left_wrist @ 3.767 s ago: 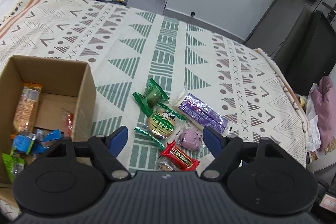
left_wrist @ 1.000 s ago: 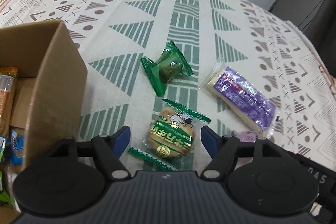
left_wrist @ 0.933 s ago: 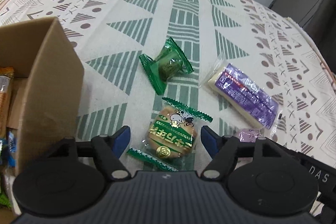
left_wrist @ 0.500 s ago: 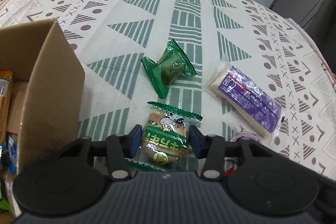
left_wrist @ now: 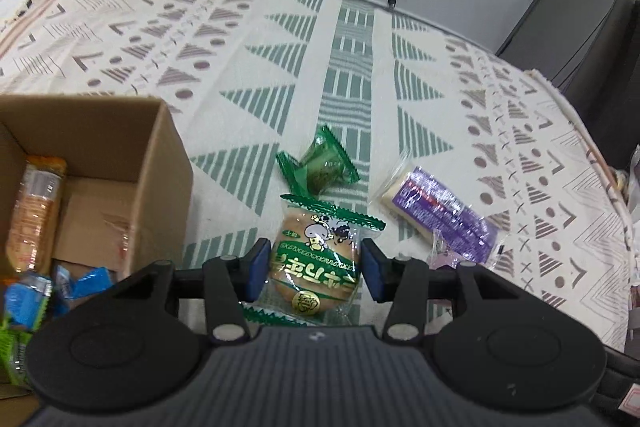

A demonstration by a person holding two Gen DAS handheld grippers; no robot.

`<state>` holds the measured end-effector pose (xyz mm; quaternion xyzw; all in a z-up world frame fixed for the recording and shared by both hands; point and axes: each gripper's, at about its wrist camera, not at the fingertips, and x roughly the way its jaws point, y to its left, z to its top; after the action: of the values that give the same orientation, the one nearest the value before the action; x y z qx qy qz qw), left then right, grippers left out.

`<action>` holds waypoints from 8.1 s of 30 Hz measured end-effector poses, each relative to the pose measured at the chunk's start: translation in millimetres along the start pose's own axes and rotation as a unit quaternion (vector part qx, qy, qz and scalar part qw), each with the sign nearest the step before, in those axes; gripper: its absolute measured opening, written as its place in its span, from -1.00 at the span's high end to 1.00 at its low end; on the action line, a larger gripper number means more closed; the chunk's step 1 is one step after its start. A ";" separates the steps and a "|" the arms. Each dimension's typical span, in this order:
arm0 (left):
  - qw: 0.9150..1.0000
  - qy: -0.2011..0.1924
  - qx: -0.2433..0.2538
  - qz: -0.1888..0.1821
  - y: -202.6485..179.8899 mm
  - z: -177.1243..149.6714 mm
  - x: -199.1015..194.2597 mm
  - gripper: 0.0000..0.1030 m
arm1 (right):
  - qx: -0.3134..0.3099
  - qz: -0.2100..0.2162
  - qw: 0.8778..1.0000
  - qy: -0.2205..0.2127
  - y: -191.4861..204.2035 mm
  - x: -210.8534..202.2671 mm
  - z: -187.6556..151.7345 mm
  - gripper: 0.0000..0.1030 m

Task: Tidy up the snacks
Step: 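Carry the green cake into the box and open the left tool while the right tool releases the purple candy, then move the left tool to the clear snack bar while the right tool reaches the red candy, then grasp the clear snack bar with the left tool while the right tool grasps the red candy, then carry the snack bar into the box and open the left tool while the right tool releases the red candy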

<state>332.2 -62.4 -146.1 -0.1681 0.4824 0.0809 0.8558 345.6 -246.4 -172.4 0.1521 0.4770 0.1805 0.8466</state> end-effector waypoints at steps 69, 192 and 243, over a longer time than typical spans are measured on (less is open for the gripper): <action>0.990 -0.066 -0.121 0.039 188.6 15.3 -138.6 -0.68 | -0.134 0.079 0.984 -0.083 181.9 -42.5 -17.0 0.01; 0.993 0.007 -0.115 -0.025 3.1 -65.7 -14.4 0.71 | -0.061 0.009 0.998 0.022 -6.6 -11.5 -46.6 0.19; 0.986 -0.075 -0.147 -0.018 132.8 -24.9 -140.8 0.70 | -0.124 0.090 0.986 -0.064 121.9 -68.9 -44.8 0.58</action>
<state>199.0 55.3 -65.7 -0.2941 0.3962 0.1476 0.8572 254.3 -165.3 -90.5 0.1001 0.3802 0.3038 0.8678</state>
